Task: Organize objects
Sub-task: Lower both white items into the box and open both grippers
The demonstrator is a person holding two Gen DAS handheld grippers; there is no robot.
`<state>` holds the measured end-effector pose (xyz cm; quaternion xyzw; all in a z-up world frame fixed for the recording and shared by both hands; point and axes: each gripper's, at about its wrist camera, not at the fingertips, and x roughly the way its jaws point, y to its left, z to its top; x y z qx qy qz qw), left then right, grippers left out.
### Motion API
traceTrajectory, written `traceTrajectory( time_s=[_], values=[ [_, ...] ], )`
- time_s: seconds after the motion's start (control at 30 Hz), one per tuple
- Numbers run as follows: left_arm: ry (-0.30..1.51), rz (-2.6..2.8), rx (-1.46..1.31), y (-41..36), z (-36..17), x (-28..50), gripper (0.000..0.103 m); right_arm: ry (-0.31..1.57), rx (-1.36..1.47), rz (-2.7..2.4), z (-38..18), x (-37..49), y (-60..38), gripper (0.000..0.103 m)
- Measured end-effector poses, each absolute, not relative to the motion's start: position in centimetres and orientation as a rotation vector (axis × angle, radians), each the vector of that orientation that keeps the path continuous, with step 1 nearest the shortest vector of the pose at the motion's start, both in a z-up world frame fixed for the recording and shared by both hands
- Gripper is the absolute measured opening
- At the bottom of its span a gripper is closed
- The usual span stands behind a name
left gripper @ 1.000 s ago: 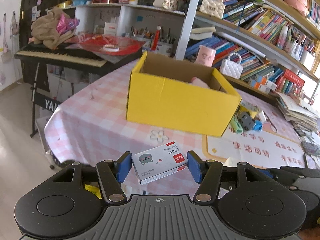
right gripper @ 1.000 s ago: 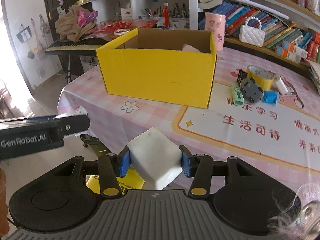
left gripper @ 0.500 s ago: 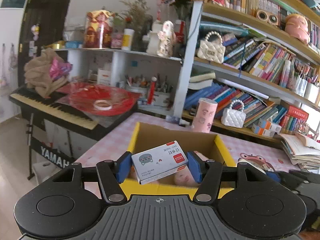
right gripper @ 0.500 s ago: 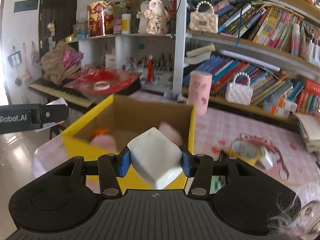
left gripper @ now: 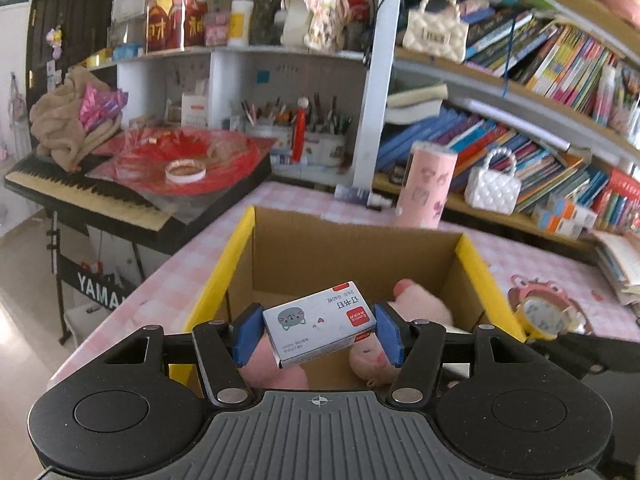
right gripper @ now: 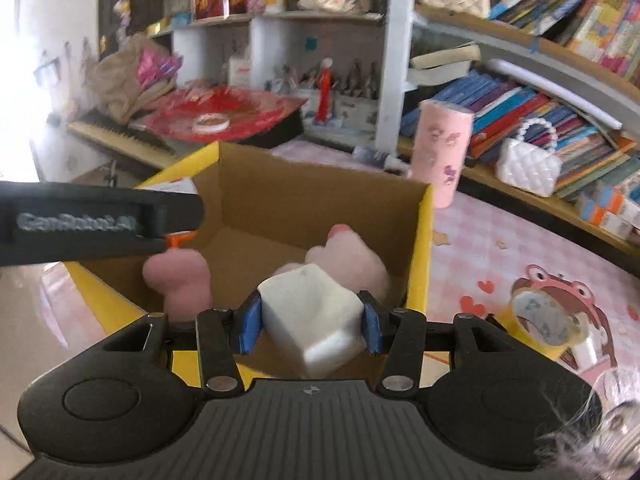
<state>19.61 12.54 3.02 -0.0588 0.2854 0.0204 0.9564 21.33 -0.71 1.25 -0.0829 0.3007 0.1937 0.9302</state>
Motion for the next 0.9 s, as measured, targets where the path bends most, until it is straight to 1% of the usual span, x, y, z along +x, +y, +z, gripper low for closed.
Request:
traceTrajectory(
  time_s=[0.13,0.23,0.43,0.63,0.67,0.7,0.73,0.77,0.9],
  values=[
    [0.626,0.062,-0.11,12.3,1.6,21.0,0.059,0.639,-0.173,0.46,0.8,22.6,-0.7,0.047],
    [0.659,0.073,-0.106,12.2,0.7,21.5,0.059,0.644,-0.185,0.52,0.8,23.2,-0.5,0.05],
    [0.667,0.092,-0.126,12.7,0.3,21.8,0.06,0.639,-0.21,0.613,0.8,24.3,-0.9,0.057],
    [0.658,0.098,-0.108,12.3,0.6,22.4,0.061,0.62,-0.213,0.646,0.6,24.9,-0.8,0.06],
    [0.653,0.098,-0.106,12.3,0.7,22.5,0.063,0.621,-0.215,0.648,0.6,24.9,-0.8,0.062],
    [0.645,0.098,-0.104,12.2,0.8,22.5,0.067,0.624,-0.214,0.648,0.6,24.9,-0.7,0.063],
    [0.637,0.1,-0.103,12.2,1.1,22.5,0.077,0.627,-0.213,0.644,0.7,24.9,-0.7,0.062],
    [0.625,0.103,-0.101,12.2,1.4,22.3,0.082,0.629,-0.214,0.638,0.7,24.8,-0.6,0.063],
    [0.56,0.095,-0.105,12.3,3.2,21.3,0.085,0.584,-0.208,0.604,1.4,23.6,-0.9,0.063]
  ],
)
